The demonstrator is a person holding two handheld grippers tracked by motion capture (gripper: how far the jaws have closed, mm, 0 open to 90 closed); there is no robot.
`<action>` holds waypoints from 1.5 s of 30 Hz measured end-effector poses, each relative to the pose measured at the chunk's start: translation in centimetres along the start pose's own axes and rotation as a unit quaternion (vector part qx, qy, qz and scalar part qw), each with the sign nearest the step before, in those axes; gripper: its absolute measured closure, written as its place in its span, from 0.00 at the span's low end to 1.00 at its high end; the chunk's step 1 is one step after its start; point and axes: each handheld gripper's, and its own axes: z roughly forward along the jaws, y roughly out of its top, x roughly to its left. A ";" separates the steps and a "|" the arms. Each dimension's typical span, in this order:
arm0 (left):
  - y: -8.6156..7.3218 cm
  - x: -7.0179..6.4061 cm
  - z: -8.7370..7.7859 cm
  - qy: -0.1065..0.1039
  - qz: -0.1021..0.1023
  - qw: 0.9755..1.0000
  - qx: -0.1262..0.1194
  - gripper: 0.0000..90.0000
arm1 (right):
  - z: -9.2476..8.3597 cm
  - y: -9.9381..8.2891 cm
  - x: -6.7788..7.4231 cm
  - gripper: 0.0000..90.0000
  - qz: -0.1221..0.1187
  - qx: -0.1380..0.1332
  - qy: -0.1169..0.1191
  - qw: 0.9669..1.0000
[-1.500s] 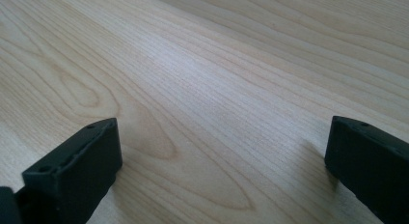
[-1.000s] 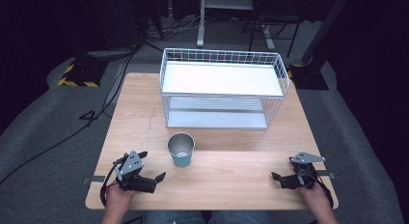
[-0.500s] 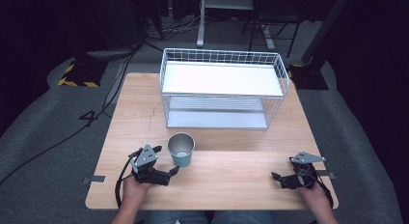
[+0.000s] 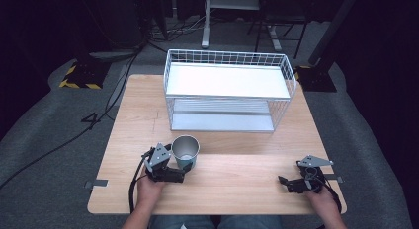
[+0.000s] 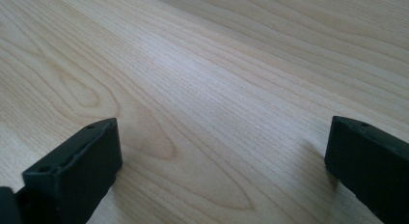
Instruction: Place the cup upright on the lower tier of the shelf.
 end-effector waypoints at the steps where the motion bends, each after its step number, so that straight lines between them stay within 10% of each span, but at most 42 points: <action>1: 0.0 -0.1 0.1 0.001 0.002 1.000 0.000 0.00 | 0.0 0.0 0.0 0.00 0.000 0.000 0.000 1.000; 13: 0.1 0.5 0.7 -0.028 -0.030 0.999 -0.001 0.05 | 0.0 0.0 0.0 0.00 -0.003 0.000 0.003 1.000; 22: 0.3 -0.2 1.4 0.009 -0.026 1.000 0.001 0.19 | 0.0 0.0 0.0 0.00 -0.003 0.000 0.003 1.000; 45: 1.3 0.1 1.8 0.001 -0.019 1.000 0.009 0.21 | 0.0 0.0 0.0 0.00 -0.003 0.000 0.003 1.000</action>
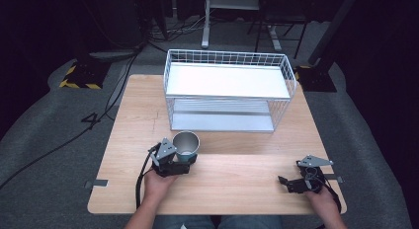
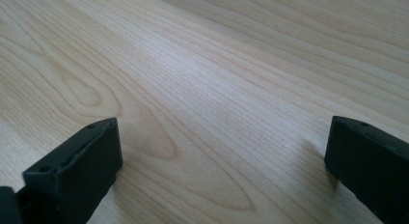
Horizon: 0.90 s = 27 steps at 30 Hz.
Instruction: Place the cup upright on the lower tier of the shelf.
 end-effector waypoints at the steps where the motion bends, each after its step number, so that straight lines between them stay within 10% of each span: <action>1: 0.1 0.0 -0.1 -0.001 0.004 1.000 -0.004 0.21 | 0.0 0.0 0.0 0.00 0.000 0.000 0.000 1.000; 27: 5.9 0.4 1.3 -0.048 0.030 0.998 -0.019 0.21 | 0.0 0.0 0.0 0.00 0.000 0.000 -0.001 1.000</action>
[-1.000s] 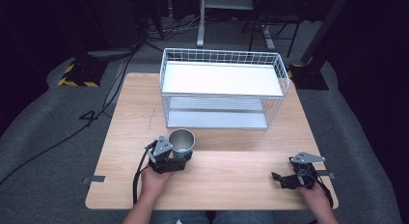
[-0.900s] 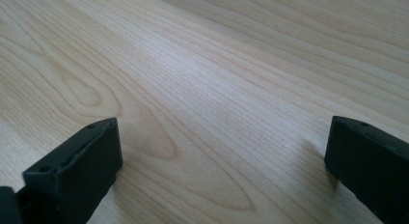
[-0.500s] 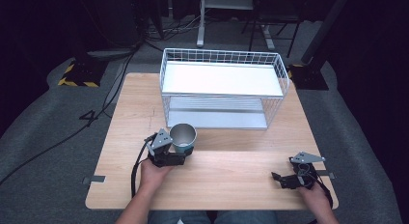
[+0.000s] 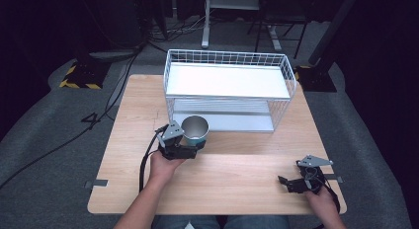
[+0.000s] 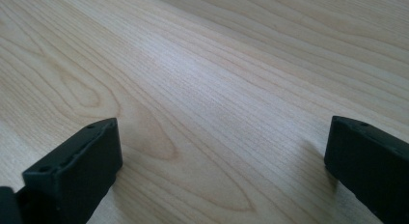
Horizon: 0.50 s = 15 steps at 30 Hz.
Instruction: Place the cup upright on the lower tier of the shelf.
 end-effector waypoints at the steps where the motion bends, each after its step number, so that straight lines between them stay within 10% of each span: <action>1: 0.2 0.1 0.3 -0.004 -0.001 1.000 0.001 0.21 | 0.0 0.0 0.0 0.00 0.000 0.000 0.000 1.000; 15: 1.9 -0.1 4.0 -0.011 0.005 1.000 -0.018 0.21 | 0.0 0.0 0.0 0.00 0.000 0.000 0.000 1.000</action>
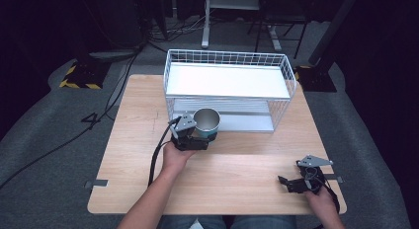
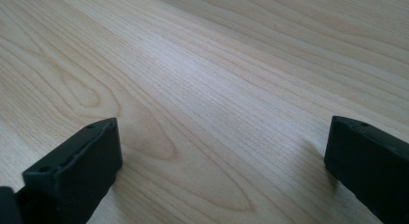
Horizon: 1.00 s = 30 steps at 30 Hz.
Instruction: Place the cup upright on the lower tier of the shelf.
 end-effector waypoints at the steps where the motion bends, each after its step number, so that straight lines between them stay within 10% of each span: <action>1: 0.0 0.0 0.0 0.000 0.000 1.000 0.000 0.21 | 0.0 0.0 0.0 0.00 0.000 0.000 0.000 1.000; 30: 1.2 2.1 7.7 0.022 -0.015 1.000 -0.016 0.21 | 0.0 0.0 0.0 0.00 0.000 0.000 -0.001 1.000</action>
